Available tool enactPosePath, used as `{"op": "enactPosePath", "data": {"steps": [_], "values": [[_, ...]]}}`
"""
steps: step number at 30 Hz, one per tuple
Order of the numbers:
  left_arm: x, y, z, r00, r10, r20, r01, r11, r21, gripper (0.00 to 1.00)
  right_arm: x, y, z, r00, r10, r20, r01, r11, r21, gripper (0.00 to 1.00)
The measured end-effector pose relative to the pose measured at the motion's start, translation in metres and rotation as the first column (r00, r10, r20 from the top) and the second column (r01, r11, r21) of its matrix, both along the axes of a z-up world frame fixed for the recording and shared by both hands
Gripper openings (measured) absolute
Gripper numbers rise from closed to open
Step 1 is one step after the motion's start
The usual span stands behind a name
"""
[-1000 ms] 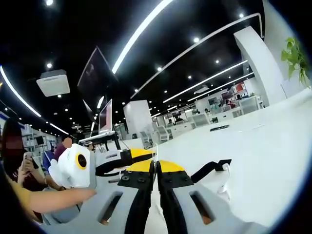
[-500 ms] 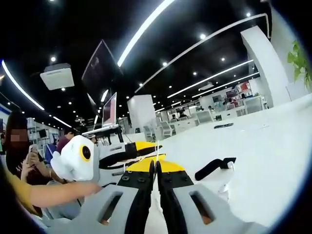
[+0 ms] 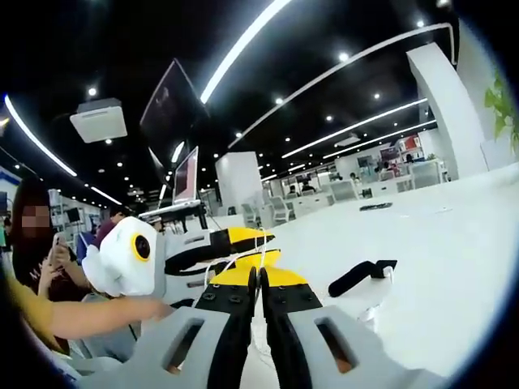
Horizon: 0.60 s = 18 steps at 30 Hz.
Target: Peel open the Velcro strap on the desktop, arrange the wired earphones neatly onto it, and close the Velcro strap to secure them.
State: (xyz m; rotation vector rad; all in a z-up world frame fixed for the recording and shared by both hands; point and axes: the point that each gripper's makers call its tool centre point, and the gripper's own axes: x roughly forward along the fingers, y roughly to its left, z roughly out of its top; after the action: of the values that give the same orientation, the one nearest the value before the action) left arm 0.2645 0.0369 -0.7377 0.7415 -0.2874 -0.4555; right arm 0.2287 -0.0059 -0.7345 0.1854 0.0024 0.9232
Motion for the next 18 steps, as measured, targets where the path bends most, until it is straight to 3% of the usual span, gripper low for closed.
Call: {"op": "enactPosePath", "data": {"steps": [5, 18], "values": [[0.000, 0.004, 0.003, 1.000, 0.009, 0.006, -0.009, 1.000, -0.024, 0.14, 0.000, 0.001, -0.001, 1.000, 0.002, -0.002, -0.002, 1.000, -0.008, 0.05], [-0.004, -0.009, -0.003, 0.999, -0.028, 0.026, 0.027, 0.998, 0.063, 0.13, -0.001, 0.004, -0.003, 1.000, 0.012, -0.001, -0.012, 1.000, -0.021, 0.05]]}}
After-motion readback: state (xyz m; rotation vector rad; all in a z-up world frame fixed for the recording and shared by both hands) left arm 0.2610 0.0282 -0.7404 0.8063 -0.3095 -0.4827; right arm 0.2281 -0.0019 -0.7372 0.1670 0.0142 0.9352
